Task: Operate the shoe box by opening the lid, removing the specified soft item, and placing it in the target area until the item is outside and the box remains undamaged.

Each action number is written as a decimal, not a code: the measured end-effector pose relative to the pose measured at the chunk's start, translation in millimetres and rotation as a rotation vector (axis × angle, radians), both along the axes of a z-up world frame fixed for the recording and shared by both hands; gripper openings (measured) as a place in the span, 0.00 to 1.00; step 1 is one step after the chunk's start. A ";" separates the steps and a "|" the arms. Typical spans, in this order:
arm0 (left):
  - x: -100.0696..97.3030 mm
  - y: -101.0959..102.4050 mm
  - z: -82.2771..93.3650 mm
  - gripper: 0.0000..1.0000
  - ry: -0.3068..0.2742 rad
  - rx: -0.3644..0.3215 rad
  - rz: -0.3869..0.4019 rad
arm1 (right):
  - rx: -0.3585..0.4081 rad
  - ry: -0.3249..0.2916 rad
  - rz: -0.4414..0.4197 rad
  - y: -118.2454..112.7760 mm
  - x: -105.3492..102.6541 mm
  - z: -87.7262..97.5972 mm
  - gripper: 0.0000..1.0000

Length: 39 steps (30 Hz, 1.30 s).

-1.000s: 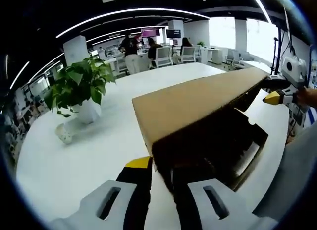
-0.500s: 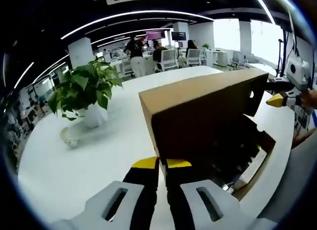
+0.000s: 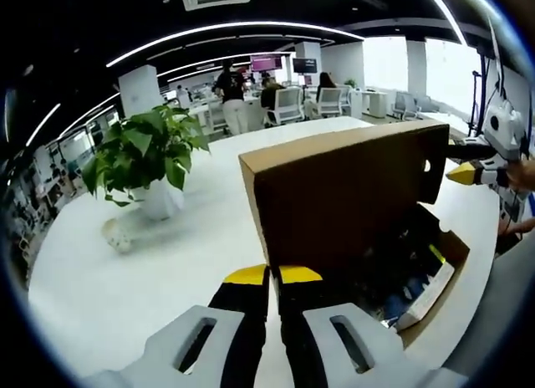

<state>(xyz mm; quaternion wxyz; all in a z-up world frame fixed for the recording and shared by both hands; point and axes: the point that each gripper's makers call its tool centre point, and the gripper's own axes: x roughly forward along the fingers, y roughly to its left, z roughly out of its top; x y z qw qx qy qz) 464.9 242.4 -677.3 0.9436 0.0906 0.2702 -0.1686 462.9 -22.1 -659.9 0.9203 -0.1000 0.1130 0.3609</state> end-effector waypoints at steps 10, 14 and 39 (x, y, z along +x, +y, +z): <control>7.5 1.4 1.4 0.00 -0.009 -0.007 0.005 | 0.003 -0.001 -0.004 -2.2 8.9 -2.2 0.37; 9.4 1.1 1.9 0.00 -0.007 -0.015 0.006 | -0.009 0.000 -0.019 -3.1 10.6 -7.3 0.35; 26.0 1.9 2.8 0.00 0.000 -0.015 -0.006 | -0.134 0.081 -0.122 -24.9 4.1 -59.2 0.06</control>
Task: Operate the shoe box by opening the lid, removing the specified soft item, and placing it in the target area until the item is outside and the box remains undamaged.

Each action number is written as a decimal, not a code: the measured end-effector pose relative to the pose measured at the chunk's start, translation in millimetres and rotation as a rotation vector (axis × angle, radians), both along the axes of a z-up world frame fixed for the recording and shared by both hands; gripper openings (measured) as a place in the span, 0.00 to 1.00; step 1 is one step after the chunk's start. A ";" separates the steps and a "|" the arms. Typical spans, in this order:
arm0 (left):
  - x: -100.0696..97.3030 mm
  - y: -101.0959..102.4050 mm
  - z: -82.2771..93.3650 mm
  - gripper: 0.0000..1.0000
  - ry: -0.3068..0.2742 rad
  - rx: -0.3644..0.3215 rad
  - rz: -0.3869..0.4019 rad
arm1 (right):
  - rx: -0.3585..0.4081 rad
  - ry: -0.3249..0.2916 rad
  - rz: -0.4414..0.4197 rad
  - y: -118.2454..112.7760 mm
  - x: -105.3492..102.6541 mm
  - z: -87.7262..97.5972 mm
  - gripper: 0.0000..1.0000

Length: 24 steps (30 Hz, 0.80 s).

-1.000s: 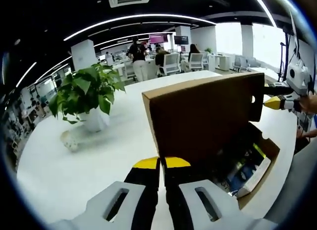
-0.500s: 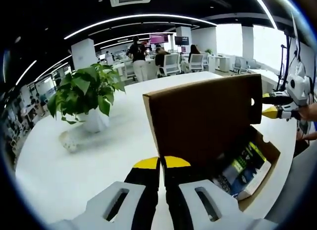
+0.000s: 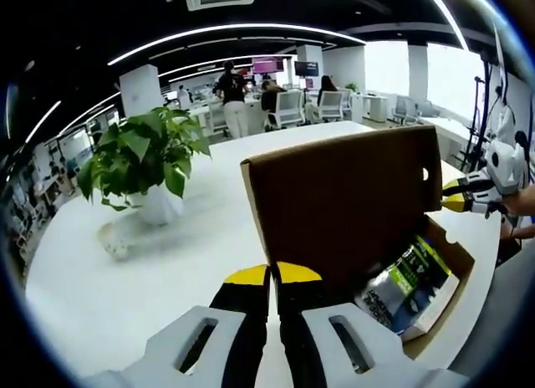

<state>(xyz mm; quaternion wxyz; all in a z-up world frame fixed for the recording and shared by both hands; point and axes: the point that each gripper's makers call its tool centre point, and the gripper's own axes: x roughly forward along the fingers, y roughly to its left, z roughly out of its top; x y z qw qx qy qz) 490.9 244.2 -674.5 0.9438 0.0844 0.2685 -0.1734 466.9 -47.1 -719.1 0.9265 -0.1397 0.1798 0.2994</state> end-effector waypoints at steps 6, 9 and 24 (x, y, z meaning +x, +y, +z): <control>2.0 0.5 -0.5 0.00 0.009 0.005 -0.007 | -0.009 0.016 -0.014 -2.1 1.3 -7.5 0.03; 4.0 0.4 -0.8 0.00 0.013 0.006 -0.008 | -0.011 0.024 -0.020 -2.8 0.3 -10.8 0.01; 15.1 0.2 -3.8 0.00 0.013 0.007 -0.004 | -0.032 0.024 -0.025 -6.4 3.4 -15.6 0.00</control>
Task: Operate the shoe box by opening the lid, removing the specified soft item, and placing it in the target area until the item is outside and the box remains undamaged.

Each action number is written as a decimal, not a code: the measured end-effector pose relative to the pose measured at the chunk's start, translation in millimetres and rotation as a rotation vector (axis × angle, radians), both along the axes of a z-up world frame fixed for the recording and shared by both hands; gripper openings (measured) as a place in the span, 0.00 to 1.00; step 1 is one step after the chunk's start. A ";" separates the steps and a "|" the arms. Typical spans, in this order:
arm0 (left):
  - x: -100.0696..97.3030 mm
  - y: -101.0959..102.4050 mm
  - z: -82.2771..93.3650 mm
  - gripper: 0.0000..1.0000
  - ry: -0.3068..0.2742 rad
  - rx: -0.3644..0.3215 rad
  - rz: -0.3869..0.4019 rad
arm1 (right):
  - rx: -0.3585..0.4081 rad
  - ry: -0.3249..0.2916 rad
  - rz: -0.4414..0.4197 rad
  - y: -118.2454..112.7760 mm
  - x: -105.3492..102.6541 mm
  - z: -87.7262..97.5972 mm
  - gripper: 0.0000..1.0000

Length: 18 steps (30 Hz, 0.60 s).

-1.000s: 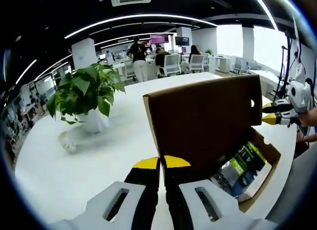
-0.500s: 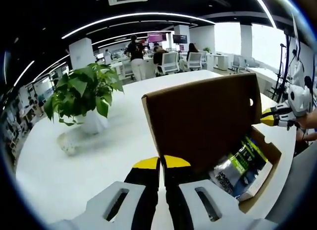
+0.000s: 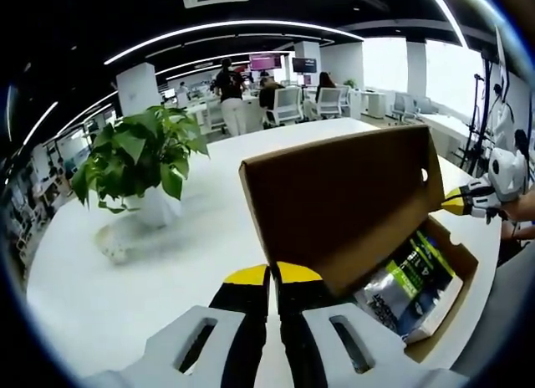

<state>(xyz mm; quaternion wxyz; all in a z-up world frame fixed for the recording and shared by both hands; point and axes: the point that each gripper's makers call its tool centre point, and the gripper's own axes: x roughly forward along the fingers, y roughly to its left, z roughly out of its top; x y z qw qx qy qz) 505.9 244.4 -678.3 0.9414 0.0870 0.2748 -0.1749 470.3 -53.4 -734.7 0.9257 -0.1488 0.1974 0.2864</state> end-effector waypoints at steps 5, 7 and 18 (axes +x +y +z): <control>3.0 -1.3 -1.2 0.01 0.002 -0.001 0.005 | -0.009 0.000 0.005 0.0 1.4 0.1 0.00; 4.1 -1.8 -2.0 0.01 0.002 0.002 0.006 | -0.011 0.000 0.008 0.0 2.2 0.3 0.00; 7.0 -2.5 -15.0 0.07 0.033 -0.008 0.019 | -0.031 -0.009 0.021 0.6 3.6 1.7 0.00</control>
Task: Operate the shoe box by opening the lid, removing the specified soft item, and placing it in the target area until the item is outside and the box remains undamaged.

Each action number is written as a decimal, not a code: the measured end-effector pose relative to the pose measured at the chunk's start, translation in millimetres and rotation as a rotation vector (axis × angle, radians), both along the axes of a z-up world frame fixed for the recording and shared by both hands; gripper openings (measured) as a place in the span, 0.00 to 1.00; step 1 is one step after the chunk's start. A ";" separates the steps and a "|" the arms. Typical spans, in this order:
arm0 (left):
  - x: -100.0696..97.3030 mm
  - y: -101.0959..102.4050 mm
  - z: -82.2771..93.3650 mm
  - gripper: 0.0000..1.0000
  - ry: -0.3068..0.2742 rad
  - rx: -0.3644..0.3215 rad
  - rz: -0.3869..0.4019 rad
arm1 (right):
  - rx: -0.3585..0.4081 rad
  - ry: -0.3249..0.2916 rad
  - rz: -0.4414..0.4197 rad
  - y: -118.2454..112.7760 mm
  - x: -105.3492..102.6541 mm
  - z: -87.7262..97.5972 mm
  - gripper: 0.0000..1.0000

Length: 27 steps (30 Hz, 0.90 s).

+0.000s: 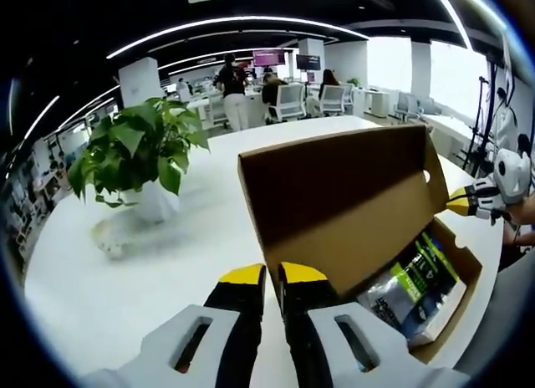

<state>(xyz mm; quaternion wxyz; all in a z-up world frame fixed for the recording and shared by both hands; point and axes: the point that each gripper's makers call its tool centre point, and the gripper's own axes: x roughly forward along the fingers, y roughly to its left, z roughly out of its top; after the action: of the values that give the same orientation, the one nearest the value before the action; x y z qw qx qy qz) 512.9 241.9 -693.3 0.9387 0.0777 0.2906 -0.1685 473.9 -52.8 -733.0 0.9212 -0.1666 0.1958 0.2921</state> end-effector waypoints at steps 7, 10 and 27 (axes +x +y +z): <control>-8.3 2.0 -10.2 0.09 0.026 -0.002 0.010 | 0.001 -0.001 -0.001 0.8 0.5 0.1 0.00; -11.4 4.3 -17.3 0.10 0.042 -0.009 0.017 | 0.001 0.000 -0.001 0.9 1.4 0.3 0.00; -18.7 1.3 -30.6 0.01 0.071 0.002 0.021 | 0.000 0.004 -0.004 0.8 8.4 0.9 0.00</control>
<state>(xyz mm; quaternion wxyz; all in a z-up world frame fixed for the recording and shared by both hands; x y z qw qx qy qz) 494.3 243.2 -723.9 0.9294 0.0697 0.3248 -0.1609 482.3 -52.0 -732.1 0.9213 -0.1657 0.1981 0.2907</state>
